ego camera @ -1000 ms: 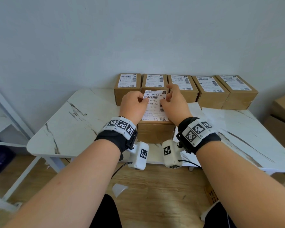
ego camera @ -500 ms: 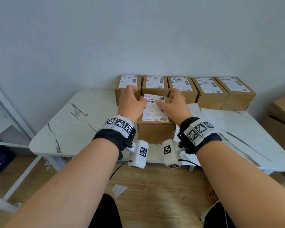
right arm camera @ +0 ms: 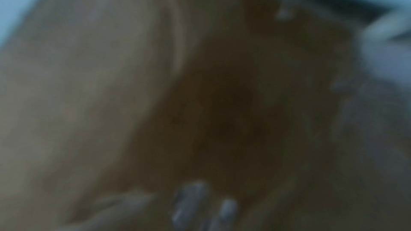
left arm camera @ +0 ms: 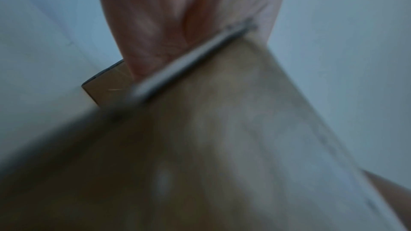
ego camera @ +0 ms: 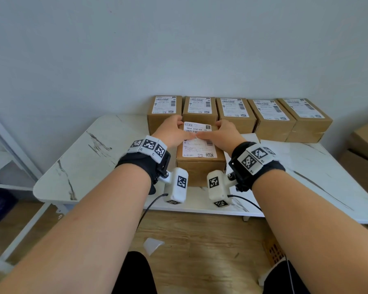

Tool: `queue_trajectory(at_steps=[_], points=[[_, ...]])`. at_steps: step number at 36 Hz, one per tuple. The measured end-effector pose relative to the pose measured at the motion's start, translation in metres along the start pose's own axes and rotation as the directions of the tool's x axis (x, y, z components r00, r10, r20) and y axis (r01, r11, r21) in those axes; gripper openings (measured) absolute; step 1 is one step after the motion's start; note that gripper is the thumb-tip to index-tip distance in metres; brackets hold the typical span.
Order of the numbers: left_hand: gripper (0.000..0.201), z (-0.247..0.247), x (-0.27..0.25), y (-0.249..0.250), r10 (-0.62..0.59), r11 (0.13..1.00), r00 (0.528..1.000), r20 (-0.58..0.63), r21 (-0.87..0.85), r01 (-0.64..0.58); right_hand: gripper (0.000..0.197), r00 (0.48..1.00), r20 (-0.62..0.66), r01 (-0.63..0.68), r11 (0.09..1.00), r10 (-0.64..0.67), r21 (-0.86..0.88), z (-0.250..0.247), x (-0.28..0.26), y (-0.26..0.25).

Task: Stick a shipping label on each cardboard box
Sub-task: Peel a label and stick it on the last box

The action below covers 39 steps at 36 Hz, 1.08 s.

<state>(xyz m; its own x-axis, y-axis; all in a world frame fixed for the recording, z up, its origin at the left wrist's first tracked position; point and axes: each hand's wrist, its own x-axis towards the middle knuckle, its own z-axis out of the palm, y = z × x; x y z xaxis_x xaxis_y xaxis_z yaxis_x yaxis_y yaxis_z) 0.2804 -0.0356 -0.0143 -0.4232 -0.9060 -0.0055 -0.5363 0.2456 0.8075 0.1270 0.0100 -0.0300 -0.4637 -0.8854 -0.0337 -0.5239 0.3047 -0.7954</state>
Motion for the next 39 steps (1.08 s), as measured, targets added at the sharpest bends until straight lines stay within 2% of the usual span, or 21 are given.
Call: queue_trajectory(at_steps=[3, 6, 13, 18, 23, 26, 29, 33, 39], points=[[0.079, -0.003, 0.006, 0.002, 0.003, 0.998, 1.0, 0.022, 0.062, -0.004, 0.087, 1.0, -0.013, -0.012, 1.0, 0.012, -0.011, 0.001, 0.002, -0.001], [0.075, -0.004, 0.011, 0.003, 0.006, 0.995, 0.999, 0.034, 0.1, -0.01, 0.072, 0.999, -0.043, -0.016, 0.999, 0.014, -0.039, 0.003, 0.008, 0.0], [0.053, -0.006, 0.02, 0.0, 0.046, 0.995, 0.999, 0.009, 0.093, -0.046, 0.057, 0.999, -0.052, -0.014, 0.997, 0.01, -0.078, 0.008, 0.015, 0.001], [0.035, -0.003, 0.017, -0.002, 0.139, 0.98, 0.989, -0.049, 0.151, -0.13, 0.037, 0.996, -0.09, -0.023, 0.996, 0.016, -0.082, 0.01, 0.017, 0.001], [0.015, 0.001, 0.011, -0.001, 0.256, 0.928, 0.967, -0.009, 0.284, -0.242, 0.035, 0.994, -0.108, -0.029, 0.995, 0.019, -0.096, 0.011, 0.016, -0.001], [0.025, 0.0, 0.008, -0.003, 0.318, 0.901, 0.946, 0.065, 0.291, -0.323, 0.036, 0.994, -0.107, -0.031, 0.994, 0.02, -0.104, 0.011, 0.015, -0.002], [0.035, -0.001, 0.006, -0.006, 0.328, 0.901, 0.939, 0.104, 0.263, -0.344, 0.037, 0.994, -0.107, -0.034, 0.994, 0.022, -0.107, 0.011, 0.014, -0.001], [0.037, 0.002, 0.004, -0.011, 0.307, 0.918, 0.948, 0.084, 0.235, -0.319, 0.039, 0.994, -0.105, -0.036, 0.994, 0.025, -0.102, 0.011, 0.014, -0.002], [0.043, 0.008, 0.007, -0.015, 0.217, 0.915, 0.972, 0.094, 0.327, -0.236, 0.038, 0.994, -0.108, -0.039, 0.995, 0.029, -0.096, 0.011, 0.013, -0.003]])
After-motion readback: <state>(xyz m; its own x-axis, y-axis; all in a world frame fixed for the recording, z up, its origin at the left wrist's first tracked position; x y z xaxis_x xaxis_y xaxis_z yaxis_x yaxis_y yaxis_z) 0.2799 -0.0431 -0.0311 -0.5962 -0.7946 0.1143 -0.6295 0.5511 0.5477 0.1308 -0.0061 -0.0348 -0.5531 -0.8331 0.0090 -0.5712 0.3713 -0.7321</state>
